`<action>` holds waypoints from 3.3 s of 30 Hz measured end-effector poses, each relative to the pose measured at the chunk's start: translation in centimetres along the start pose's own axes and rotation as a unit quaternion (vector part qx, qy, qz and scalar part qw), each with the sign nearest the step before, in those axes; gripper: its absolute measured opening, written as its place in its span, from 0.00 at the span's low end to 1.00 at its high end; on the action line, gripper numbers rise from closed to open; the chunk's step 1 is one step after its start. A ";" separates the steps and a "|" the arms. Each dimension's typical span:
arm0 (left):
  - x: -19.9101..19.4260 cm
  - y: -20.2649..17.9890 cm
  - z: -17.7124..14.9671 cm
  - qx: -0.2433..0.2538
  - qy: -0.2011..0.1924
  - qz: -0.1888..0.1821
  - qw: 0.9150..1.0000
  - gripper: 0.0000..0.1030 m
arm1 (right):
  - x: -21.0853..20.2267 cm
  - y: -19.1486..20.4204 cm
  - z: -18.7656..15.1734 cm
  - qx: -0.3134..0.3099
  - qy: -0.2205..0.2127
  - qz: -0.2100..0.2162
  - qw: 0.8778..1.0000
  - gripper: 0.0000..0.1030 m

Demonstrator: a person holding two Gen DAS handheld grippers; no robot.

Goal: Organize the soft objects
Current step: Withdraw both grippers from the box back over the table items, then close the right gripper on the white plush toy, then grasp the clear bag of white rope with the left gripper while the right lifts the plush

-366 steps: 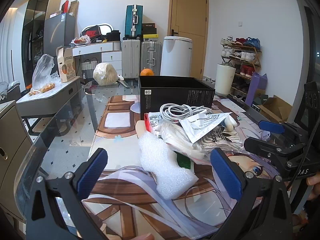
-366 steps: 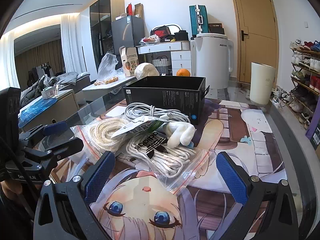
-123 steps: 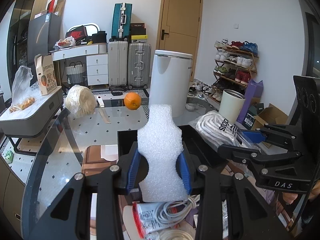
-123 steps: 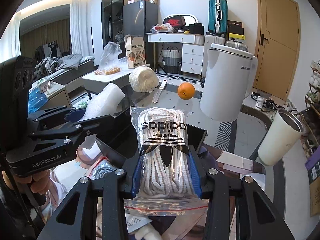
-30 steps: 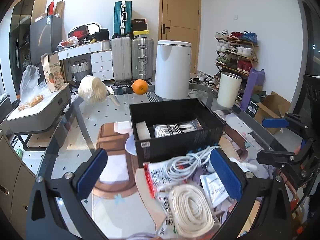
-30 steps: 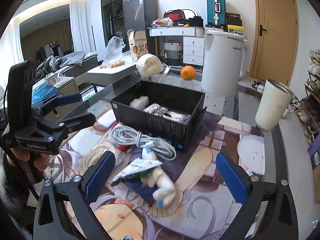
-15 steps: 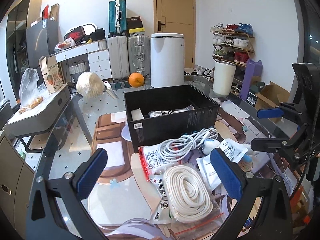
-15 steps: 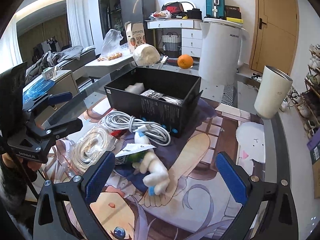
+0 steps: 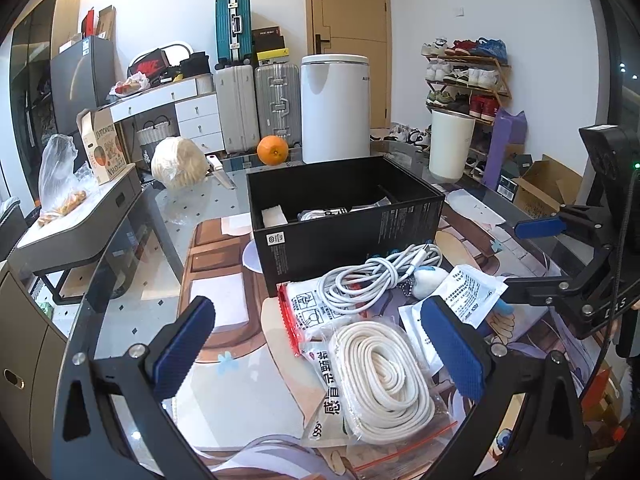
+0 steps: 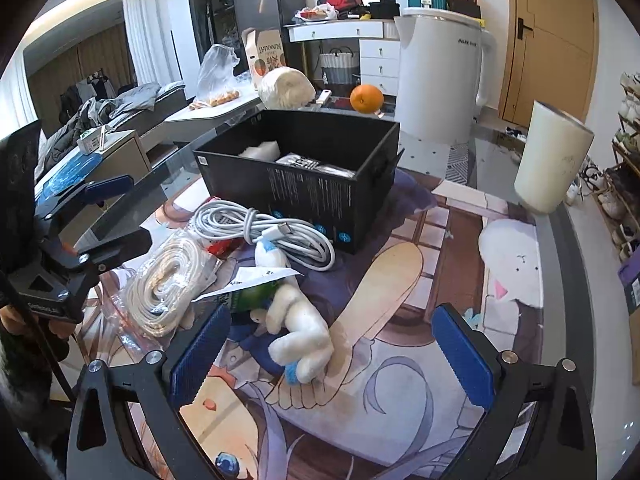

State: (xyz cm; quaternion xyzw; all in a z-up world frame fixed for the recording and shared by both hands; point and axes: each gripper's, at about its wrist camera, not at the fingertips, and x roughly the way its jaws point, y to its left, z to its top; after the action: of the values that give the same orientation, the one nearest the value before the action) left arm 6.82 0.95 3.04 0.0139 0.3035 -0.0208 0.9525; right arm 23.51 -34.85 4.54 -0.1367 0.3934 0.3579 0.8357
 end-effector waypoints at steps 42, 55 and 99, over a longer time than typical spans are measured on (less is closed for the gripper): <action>0.9 0.2 -0.3 0.001 0.015 -0.008 1.000 1.00 | 4.1 1.6 -0.5 0.027 0.034 -0.002 0.999 0.49; 0.9 0.2 -0.4 0.004 0.018 -0.009 1.000 1.00 | 1.4 0.0 -0.4 0.026 -0.004 0.002 1.000 0.34; 2.3 -4.9 -2.6 0.147 0.106 -0.041 0.983 0.38 | -2.0 -0.5 0.8 0.030 -0.064 -0.004 0.997 0.34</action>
State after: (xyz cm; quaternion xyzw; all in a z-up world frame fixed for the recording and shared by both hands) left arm 6.94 -3.86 -0.52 0.1434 0.3963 -0.1026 0.9010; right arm 23.48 -35.79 6.55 -0.0898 0.3490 0.3510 0.8642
